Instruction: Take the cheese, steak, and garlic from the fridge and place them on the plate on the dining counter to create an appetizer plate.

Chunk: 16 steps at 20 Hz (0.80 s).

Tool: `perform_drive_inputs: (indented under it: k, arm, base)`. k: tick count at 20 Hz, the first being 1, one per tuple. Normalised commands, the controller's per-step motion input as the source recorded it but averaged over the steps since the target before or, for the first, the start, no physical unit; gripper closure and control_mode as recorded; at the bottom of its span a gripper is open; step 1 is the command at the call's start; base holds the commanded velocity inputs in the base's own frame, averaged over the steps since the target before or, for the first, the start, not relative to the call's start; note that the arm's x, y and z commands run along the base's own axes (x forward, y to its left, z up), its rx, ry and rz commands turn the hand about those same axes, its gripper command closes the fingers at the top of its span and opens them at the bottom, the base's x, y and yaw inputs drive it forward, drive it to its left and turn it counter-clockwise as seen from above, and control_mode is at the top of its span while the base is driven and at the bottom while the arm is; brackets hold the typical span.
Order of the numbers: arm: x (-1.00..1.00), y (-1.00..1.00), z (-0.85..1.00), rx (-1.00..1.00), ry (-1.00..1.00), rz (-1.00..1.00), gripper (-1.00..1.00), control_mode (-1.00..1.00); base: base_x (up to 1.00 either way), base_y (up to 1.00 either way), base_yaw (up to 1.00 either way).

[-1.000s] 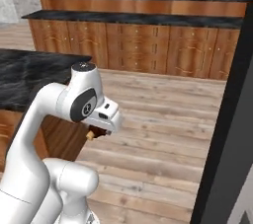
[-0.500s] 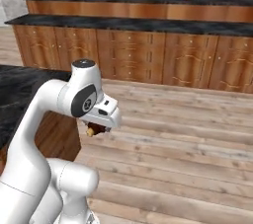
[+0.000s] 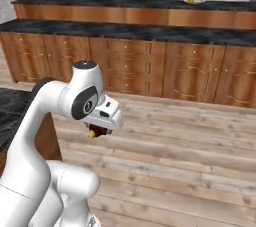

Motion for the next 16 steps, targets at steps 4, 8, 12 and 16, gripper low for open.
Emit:
perform_drive_inputs:
  k: [4, 8, 12, 16]
  arm:
    - [0.00, 0.00, 0.00, 0.00, 0.00, 0.00, 1.00, 1.00]
    - [0.00, 0.00, 0.00, 0.00, 0.00, 0.00, 1.00, 1.00]
    - [0.00, 0.00, 0.00, 0.00, 0.00, 0.00, 1.00, 1.00]
    - [0.00, 0.00, 0.00, 0.00, 0.00, 0.00, 1.00, 1.00]
  base:
    - [1.00, 0.00, 0.13]
    - [1.00, 0.00, 0.17]
    - [1.00, -0.02, 0.24]
    - [1.00, -0.09, 0.43]
